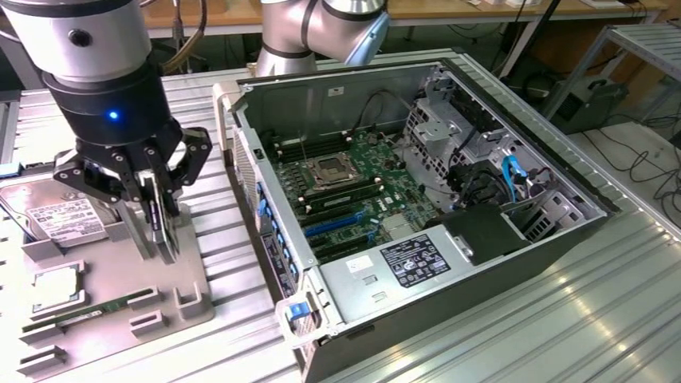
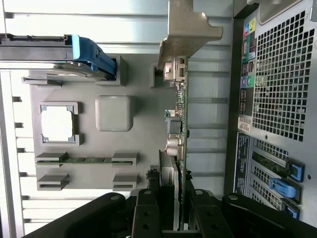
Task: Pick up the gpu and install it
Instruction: 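Pick up the gpu and move the gpu toward the slot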
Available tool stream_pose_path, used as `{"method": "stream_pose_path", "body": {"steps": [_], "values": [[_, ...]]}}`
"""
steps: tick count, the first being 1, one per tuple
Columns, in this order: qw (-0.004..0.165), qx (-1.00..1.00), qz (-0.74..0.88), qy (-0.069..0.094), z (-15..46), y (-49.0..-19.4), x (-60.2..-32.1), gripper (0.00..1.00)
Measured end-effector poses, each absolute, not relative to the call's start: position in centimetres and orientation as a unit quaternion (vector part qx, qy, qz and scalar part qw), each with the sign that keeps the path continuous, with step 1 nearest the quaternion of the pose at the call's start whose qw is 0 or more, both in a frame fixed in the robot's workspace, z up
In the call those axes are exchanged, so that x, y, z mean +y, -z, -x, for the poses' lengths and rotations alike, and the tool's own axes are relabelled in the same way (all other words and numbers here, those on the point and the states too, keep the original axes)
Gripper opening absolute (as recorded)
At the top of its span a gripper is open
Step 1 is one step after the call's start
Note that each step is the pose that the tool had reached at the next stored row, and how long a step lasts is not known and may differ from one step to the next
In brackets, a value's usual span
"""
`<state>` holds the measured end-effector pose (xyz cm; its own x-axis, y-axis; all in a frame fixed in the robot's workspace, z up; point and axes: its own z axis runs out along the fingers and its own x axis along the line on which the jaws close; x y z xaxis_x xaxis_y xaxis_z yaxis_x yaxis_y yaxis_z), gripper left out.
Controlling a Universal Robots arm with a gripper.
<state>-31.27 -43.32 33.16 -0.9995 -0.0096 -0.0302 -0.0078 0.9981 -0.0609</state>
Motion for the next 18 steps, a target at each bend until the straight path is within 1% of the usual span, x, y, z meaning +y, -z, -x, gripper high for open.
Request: {"method": "stream_pose_path", "body": {"steps": [18], "values": [[0.015, 0.999, 0.004, 0.031, 31.2, -36.0, -43.3, 0.28]]}}
